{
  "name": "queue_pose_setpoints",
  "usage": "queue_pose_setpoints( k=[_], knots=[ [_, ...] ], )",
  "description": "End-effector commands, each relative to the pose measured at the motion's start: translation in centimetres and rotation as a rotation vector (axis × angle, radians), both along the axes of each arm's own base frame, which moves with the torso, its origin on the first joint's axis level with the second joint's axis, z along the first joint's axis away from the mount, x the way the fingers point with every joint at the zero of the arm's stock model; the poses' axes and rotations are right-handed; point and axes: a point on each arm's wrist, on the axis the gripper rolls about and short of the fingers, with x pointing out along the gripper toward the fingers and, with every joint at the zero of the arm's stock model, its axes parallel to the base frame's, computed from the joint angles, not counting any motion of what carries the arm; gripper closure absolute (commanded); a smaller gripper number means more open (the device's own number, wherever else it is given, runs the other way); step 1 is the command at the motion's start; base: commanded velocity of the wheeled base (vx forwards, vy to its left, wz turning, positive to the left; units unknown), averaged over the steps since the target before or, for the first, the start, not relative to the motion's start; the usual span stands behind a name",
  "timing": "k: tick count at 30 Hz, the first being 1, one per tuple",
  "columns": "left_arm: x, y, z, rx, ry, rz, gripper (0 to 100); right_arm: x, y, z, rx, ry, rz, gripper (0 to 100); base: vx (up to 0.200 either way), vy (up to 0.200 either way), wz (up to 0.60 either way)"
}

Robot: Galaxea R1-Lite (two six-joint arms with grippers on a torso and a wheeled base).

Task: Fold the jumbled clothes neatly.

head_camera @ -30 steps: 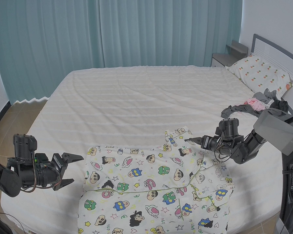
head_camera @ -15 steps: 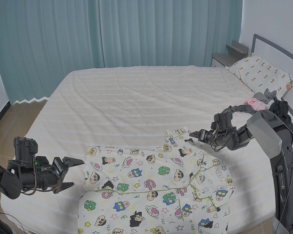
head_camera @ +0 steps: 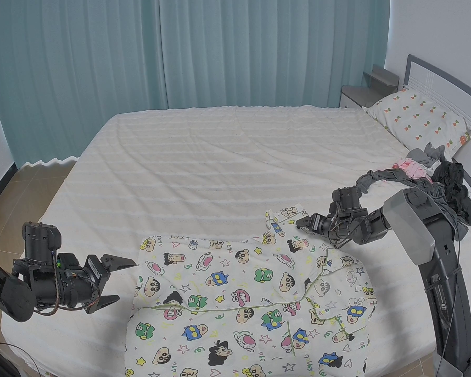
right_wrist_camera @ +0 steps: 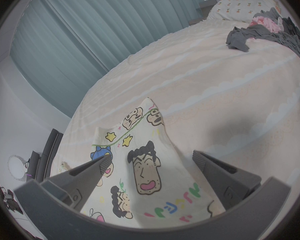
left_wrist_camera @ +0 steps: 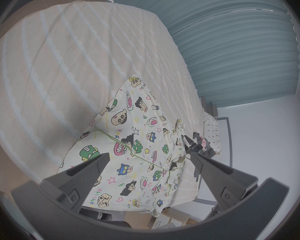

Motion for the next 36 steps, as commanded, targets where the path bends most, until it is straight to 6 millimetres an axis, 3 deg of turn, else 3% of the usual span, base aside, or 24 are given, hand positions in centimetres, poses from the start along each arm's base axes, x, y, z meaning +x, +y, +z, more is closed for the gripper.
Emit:
queue_pose_setpoints(
  k=[1,22,36],
  knots=[
    [-0.1,0.0,-0.1,0.0,0.001,0.0,0,0.9,0.2,-0.1,0.026,-0.006,-0.029,100,0.0,0.0,0.0],
    [-0.2,0.1,-0.3,0.005,-0.009,0.004,0,2.4,-2.0,1.8,0.1,-0.102,-0.148,100,0.0,0.0,0.0],
    [-0.2,0.1,-0.3,0.006,-0.011,0.005,0,2.9,-3.3,1.9,0.083,-0.124,-0.203,100,0.0,0.0,0.0]
  ],
)
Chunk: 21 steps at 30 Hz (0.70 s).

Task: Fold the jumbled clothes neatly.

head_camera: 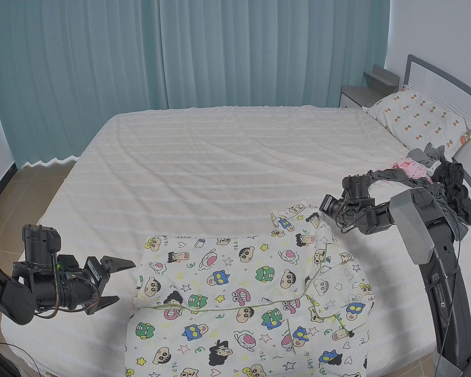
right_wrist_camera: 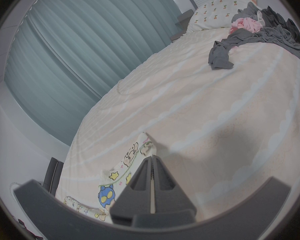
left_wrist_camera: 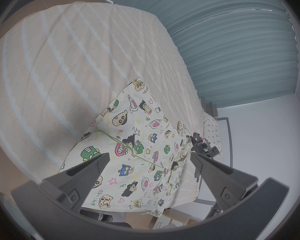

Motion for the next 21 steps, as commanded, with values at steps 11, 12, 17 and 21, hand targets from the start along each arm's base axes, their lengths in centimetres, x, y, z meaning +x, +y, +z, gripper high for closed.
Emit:
queue_pose_setpoints(
  k=[11,12,17,21],
  knots=[
    [0.0,0.0,0.0,0.0,0.002,0.0,0,-0.2,-0.7,-0.1,-0.012,0.021,-0.008,100,0.0,0.0,0.0],
    [0.0,0.0,0.0,0.0,0.0,0.001,0,-0.3,-0.7,-0.2,-0.012,0.024,-0.008,100,0.0,0.0,0.0],
    [0.0,0.0,-0.1,0.0,0.005,-0.001,0,-0.7,-0.1,-0.4,-0.011,0.036,0.01,0,0.0,0.0,0.0],
    [0.1,0.0,-0.2,0.0,0.008,-0.001,0,-0.8,0.4,-0.6,-0.01,0.04,0.022,0,0.0,0.0,0.0]
  ],
)
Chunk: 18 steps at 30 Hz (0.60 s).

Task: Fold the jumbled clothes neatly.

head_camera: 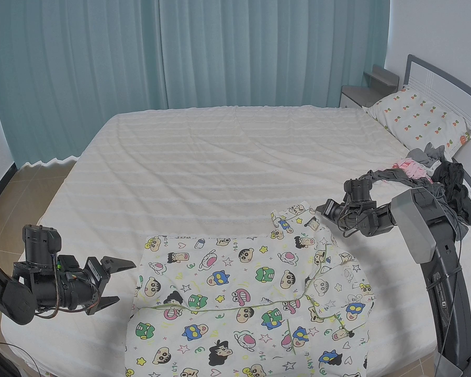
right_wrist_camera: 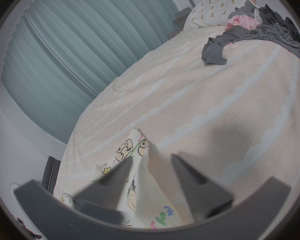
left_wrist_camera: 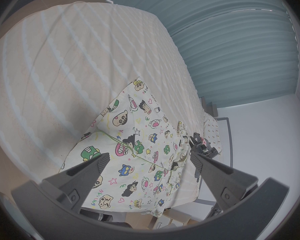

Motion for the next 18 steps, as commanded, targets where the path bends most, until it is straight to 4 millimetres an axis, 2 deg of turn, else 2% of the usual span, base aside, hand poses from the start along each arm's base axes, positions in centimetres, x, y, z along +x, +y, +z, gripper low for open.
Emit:
queue_pose_setpoints(
  k=[1,7,10,11,18],
  knots=[
    [0.0,0.0,-0.1,0.0,0.003,-0.001,0,-0.1,1.0,-0.4,0.004,0.008,0.022,0,0.0,0.0,0.0],
    [0.0,0.0,-0.1,0.0,0.002,-0.001,0,-0.5,2.7,-1.0,0.008,0.041,0.052,0,0.0,0.0,0.0],
    [0.0,0.0,-0.1,0.0,0.003,-0.001,0,-0.8,2.8,-1.4,-0.003,0.094,0.054,0,0.0,0.0,0.0],
    [0.0,0.0,-0.1,0.0,0.003,-0.001,0,-0.8,2.8,-1.4,-0.003,0.094,0.054,100,0.0,0.0,0.0],
    [0.0,0.0,-0.1,0.0,0.002,-0.001,0,-0.3,2.0,-1.4,0.0,0.077,0.025,100,0.0,0.0,0.0]
  ],
)
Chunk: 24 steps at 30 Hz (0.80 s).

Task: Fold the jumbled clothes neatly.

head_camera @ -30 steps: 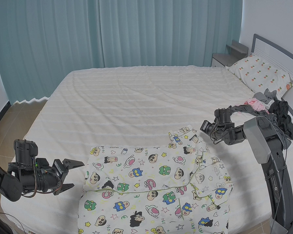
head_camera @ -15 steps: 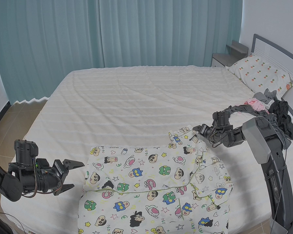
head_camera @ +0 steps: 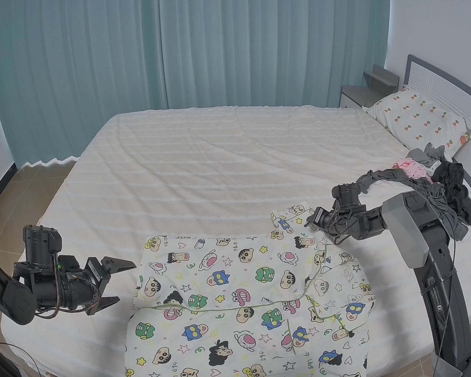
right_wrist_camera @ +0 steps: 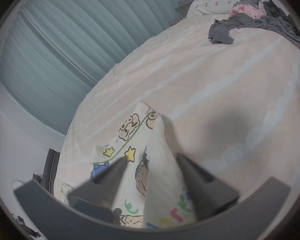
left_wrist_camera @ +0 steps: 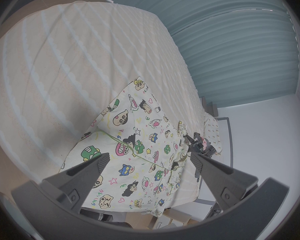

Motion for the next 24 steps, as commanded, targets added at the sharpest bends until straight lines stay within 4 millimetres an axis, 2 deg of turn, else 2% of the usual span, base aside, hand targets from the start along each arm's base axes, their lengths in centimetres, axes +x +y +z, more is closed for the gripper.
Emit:
queue_pose_setpoints(
  k=[1,9,22,23,24],
  knots=[
    [0.0,0.0,0.0,0.0,0.001,0.0,0,0.2,-0.5,0.0,0.003,-0.006,-0.012,100,0.0,0.0,0.0],
    [0.0,0.0,0.0,0.001,0.001,0.001,0,0.8,-1.1,0.9,0.038,-0.084,-0.061,100,0.0,0.0,0.0],
    [0.3,0.0,-0.1,0.002,0.0,0.0,0,0.9,-1.8,1.0,0.028,-0.08,-0.084,100,0.0,0.0,0.0],
    [0.6,0.0,-0.1,0.002,-0.002,0.0,0,0.8,-1.8,0.9,0.027,-0.079,-0.084,0,0.0,0.0,0.0],
    [1.0,0.0,-0.1,0.003,-0.009,0.004,0,0.7,-1.8,0.9,0.026,-0.078,-0.085,0,0.0,0.0,0.0]
  ],
)
